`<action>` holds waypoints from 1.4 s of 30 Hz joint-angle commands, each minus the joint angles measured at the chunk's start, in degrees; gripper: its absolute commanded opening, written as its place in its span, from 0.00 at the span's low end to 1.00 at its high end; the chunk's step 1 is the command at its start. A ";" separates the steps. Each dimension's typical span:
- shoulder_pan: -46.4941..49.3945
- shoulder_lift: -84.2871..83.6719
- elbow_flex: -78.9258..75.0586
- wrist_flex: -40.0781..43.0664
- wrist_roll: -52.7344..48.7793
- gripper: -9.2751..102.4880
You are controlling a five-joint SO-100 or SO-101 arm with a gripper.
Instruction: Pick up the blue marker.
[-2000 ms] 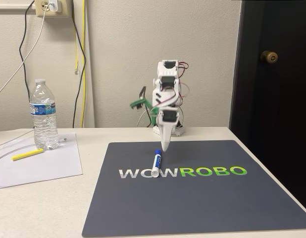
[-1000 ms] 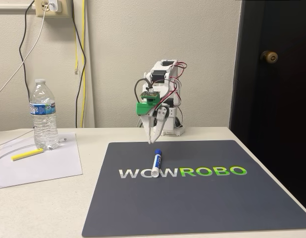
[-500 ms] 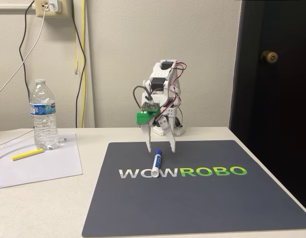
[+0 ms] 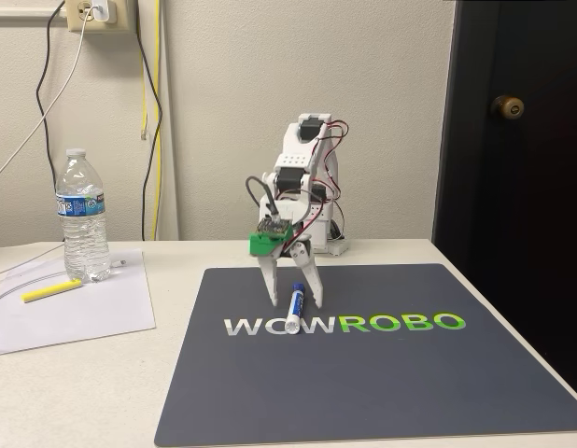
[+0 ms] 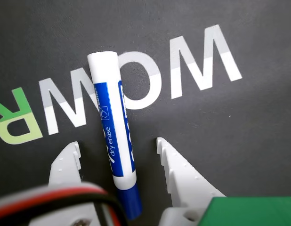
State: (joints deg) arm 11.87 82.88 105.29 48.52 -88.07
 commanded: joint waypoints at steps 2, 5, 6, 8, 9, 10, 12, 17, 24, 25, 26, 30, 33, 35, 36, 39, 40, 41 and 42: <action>-0.35 0.53 -0.26 -1.41 0.35 0.38; -0.88 0.35 0.09 -1.76 0.88 0.31; -0.97 0.35 0.09 -1.76 1.05 0.28; -1.14 0.26 0.18 -1.93 1.49 0.24; -1.23 0.26 0.18 -2.02 1.58 0.23; -1.23 0.26 0.18 -2.11 1.58 0.22; -1.23 0.18 0.18 -2.20 1.76 0.20; -1.67 -0.18 0.18 -2.46 2.55 0.16; -2.11 -0.18 0.18 -2.55 3.69 0.12; -2.11 -0.18 0.18 -2.55 3.69 0.12; -2.11 -0.18 0.18 -2.55 3.87 0.12; -2.20 0.26 0.09 -3.34 6.77 0.12; -2.64 0.79 -0.44 -3.43 9.40 0.12; -3.08 1.93 -0.53 -2.81 11.16 0.12; -3.34 2.90 -0.53 -2.55 12.30 0.12; -4.57 6.42 -0.53 -2.20 17.31 0.12; -5.01 7.73 -0.53 -2.20 18.98 0.12; -5.45 9.14 -0.62 -2.37 21.09 0.12; -5.71 10.11 -0.62 -2.46 22.50 0.12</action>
State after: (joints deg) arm 6.94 88.15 105.73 46.14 -68.12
